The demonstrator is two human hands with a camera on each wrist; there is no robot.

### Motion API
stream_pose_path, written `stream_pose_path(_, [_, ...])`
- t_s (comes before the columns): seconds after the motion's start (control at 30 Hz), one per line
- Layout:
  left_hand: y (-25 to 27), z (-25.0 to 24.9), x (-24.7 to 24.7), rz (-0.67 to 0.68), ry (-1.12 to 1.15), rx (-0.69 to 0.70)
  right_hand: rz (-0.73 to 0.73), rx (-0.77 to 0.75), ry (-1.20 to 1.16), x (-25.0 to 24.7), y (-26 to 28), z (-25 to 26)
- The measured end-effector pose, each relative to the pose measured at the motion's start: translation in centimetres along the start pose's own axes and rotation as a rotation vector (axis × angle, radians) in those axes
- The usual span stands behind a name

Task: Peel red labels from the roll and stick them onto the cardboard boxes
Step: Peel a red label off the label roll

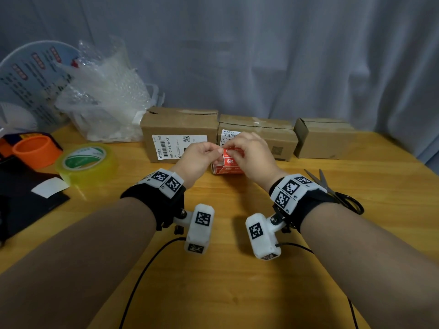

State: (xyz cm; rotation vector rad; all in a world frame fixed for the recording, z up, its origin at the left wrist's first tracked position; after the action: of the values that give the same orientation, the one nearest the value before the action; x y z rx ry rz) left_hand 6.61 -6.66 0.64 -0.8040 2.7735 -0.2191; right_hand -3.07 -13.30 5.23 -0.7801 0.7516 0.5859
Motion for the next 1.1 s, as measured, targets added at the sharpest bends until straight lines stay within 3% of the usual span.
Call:
stream_pose_path(0.67, [0.16, 0.36, 0.16, -0.026, 0.055, -0.238, -0.035, -0.08, -0.023, -0.51, 0.39, 0.14])
stream_pose_path(1.1, [0.08, 0.56, 0.55, 0.017, 0.068, -0.21, 0.003, -0.025, -0.041, -0.58, 0.59, -0.53])
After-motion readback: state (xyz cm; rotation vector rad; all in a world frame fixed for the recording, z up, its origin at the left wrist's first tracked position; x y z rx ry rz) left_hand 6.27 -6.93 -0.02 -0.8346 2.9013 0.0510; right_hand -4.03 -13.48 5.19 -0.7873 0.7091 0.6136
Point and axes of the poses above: each hand's wrist, its own y-axis away from the middle knuckle, its own x-axis out of the palm, z = x × y, the point moved 9 cm from there along -y, towards the middle knuckle, and after that the axes turned 9 degrees about x, right-handed, at the moved point
